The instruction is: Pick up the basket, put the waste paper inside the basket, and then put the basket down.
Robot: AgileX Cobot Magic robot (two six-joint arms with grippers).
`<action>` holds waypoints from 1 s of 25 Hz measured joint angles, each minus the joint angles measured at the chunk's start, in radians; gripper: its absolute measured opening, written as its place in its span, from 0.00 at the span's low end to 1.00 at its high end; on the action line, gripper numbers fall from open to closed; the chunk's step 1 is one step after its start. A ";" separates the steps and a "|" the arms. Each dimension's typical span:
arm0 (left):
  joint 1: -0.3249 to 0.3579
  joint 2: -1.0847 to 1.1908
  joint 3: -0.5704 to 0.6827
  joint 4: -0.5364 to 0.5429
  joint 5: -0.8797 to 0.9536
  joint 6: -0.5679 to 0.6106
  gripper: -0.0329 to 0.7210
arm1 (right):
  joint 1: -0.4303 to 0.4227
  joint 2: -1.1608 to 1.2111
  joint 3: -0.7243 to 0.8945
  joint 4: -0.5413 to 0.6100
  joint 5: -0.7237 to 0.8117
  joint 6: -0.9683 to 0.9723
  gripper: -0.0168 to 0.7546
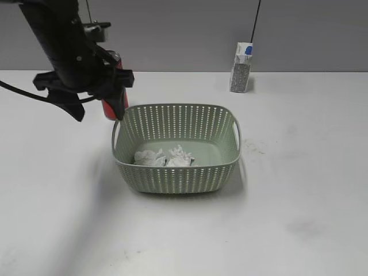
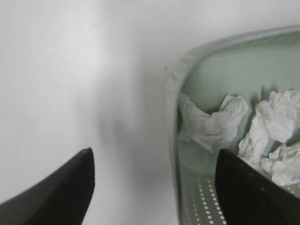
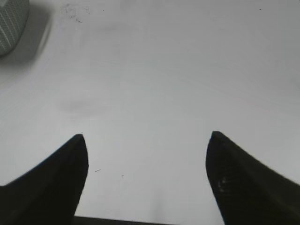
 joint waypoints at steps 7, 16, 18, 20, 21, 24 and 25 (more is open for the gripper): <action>0.056 -0.154 -0.002 0.122 0.079 0.061 0.83 | 0.000 -0.117 0.009 0.000 0.002 0.004 0.79; 0.211 -0.329 -0.002 0.178 0.160 0.164 0.83 | 0.000 -0.204 0.009 0.000 0.002 0.007 0.79; 0.242 -0.376 0.016 0.180 0.160 0.173 0.83 | 0.000 -0.205 0.009 0.000 0.002 0.007 0.79; 0.267 -0.425 0.052 0.194 0.160 0.193 0.83 | 0.000 -0.205 0.009 0.000 0.002 0.007 0.79; 0.276 -0.453 0.079 0.199 0.160 0.196 0.83 | 0.000 -0.205 0.009 0.000 0.002 0.007 0.79; 0.306 -0.544 0.187 0.222 0.159 0.211 0.83 | 0.000 -0.205 0.009 0.000 0.002 0.007 0.79; 0.316 -0.579 0.235 0.226 0.157 0.216 0.83 | 0.000 -0.205 0.009 0.000 0.002 0.007 0.79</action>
